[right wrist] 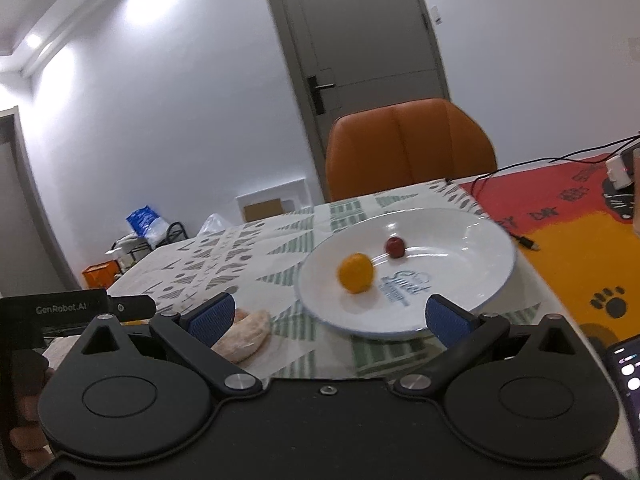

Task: Organize fruits
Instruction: 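Move both tools back to the fruit cluster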

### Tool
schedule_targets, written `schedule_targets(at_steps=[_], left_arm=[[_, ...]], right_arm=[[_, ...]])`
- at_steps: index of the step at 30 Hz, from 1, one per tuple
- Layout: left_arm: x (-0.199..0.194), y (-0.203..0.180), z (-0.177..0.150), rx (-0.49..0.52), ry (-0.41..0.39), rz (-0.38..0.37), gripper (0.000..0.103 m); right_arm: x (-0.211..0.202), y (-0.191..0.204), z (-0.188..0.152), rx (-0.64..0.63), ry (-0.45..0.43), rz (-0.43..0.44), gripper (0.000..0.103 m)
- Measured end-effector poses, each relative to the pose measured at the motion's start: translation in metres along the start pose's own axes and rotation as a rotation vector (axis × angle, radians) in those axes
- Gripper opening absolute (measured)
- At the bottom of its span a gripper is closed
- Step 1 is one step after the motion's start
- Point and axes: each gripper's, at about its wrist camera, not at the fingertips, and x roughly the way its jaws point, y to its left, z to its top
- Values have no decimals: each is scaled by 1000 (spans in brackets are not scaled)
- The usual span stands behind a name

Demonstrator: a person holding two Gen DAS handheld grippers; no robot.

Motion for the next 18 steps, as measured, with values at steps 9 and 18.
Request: schedule_targets(at_steps=[9, 18], left_arm=[[-9, 27, -5, -28, 7, 12, 94], [-12, 36, -14, -2, 17, -12, 94]], right_arm=[[7, 29, -4, -62, 39, 60, 103], [19, 48, -8, -95, 92, 88, 103]])
